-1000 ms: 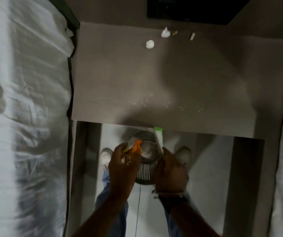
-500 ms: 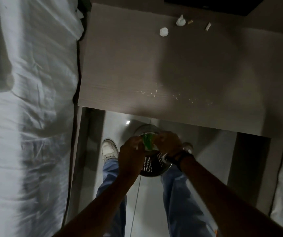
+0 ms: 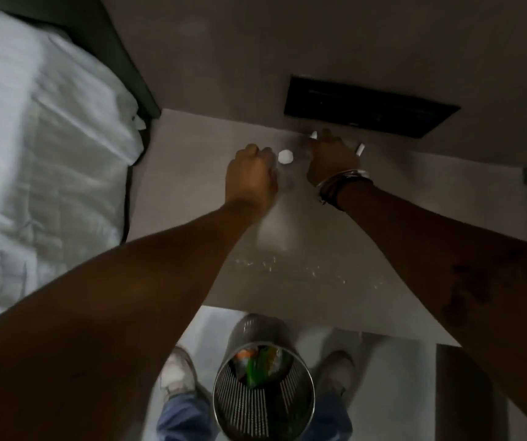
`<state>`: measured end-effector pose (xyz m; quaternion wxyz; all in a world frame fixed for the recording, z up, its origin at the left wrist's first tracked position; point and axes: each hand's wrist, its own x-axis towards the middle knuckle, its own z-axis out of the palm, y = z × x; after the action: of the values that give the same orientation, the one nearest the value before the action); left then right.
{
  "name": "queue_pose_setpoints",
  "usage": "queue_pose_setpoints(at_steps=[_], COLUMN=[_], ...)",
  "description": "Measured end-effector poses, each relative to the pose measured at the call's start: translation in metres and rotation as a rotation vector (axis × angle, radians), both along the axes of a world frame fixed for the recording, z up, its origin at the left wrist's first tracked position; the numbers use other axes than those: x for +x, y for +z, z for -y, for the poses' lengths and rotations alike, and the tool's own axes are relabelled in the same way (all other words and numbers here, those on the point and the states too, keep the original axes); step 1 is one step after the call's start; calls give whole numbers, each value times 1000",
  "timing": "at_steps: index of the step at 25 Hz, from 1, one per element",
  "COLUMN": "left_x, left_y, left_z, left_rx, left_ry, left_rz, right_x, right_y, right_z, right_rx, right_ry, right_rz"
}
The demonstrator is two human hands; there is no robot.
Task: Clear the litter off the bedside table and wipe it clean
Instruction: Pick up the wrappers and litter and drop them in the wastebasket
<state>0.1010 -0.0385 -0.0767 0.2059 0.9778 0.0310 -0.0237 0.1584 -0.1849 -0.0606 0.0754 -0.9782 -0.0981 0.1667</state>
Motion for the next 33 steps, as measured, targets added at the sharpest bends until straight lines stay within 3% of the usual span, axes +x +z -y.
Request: queue_pose_setpoints(at_steps=[5,8,10,13,15,17,19,21,23,25,27,30,32,33], left_x=[49,49,36,-26,-114,-219,-306,-351,-356,-345,-328,-270,-193,-149], left_y=[-28,-30,-17,14,32,34,20,-6,-22,-22,-10,-7,-2,1], left_z=[9,10,13,15,14,14,16,16,14,14,15,22,37,43], left_rx=[161,167,67,-259,-343,-366,-374,-354,-317,-262,-232,-164,-171,-172], left_ry=[-209,-278,-207,26,30,95,158,138,86,-14,-69,-62,-106,-120], left_rz=[-49,-58,-3,134,159,-81,-376,-608,-698,-634,-495,-135,162,223], right_x=[20,23,25,-8,-77,-173,-269,-336,-370,-375,-363,-307,-235,-194], right_y=[-35,-44,-37,-13,2,10,9,-4,-23,-29,-25,-15,-8,-9], right_z=[-15,-6,6,17,22,33,35,28,23,19,23,38,53,61], right_rx=[-154,-194,-180,71,334,479,481,435,350,255,286,383,376,371], right_ry=[177,129,57,-9,-65,-118,-168,-192,-175,-122,-244,-401,-511,-557], right_rz=[137,175,154,159,151,74,-173,-414,-582,-621,-504,-45,225,309])
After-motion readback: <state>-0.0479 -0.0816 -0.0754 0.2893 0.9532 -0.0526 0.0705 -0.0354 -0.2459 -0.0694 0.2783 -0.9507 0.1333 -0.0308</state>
